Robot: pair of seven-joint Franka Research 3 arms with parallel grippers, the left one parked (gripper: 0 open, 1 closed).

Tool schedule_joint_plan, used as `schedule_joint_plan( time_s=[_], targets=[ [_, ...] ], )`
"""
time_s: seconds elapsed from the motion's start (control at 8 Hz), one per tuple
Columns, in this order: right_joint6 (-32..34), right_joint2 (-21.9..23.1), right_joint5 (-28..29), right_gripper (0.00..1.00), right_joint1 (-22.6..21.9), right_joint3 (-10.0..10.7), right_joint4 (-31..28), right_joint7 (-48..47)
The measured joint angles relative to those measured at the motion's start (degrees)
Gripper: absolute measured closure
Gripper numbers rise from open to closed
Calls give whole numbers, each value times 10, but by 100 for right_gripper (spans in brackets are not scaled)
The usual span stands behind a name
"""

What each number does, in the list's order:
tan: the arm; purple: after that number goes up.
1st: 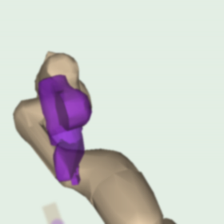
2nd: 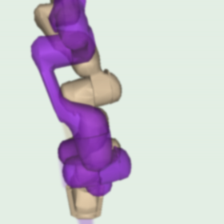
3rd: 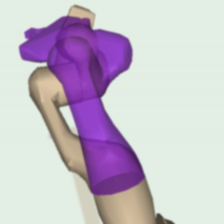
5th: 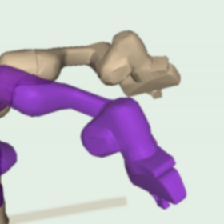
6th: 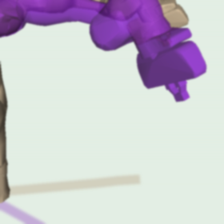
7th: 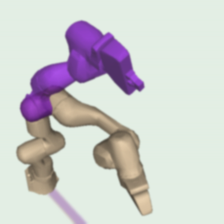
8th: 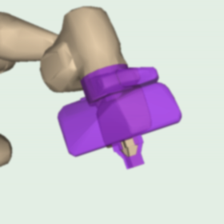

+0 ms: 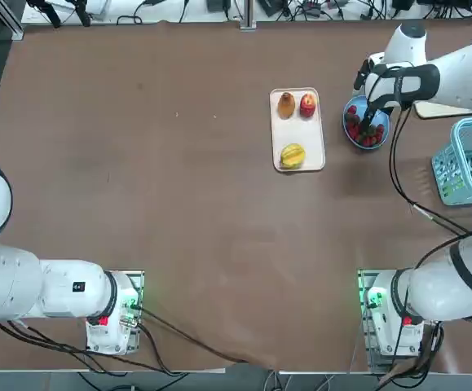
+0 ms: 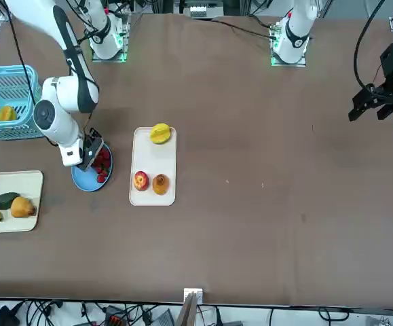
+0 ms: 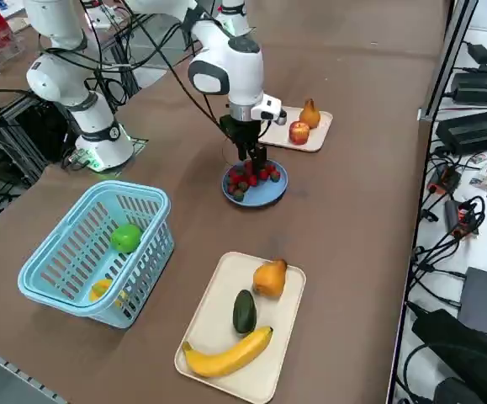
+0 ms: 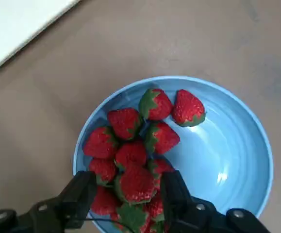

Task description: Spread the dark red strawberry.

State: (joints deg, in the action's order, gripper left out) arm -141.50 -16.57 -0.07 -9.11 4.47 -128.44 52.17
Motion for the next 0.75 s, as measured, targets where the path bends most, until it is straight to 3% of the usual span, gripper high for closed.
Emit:
schedule_joint_plan(
  time_s=[0.75],
  targets=[
    [-12,-13,0,41,0,2,0,0]
  ],
)
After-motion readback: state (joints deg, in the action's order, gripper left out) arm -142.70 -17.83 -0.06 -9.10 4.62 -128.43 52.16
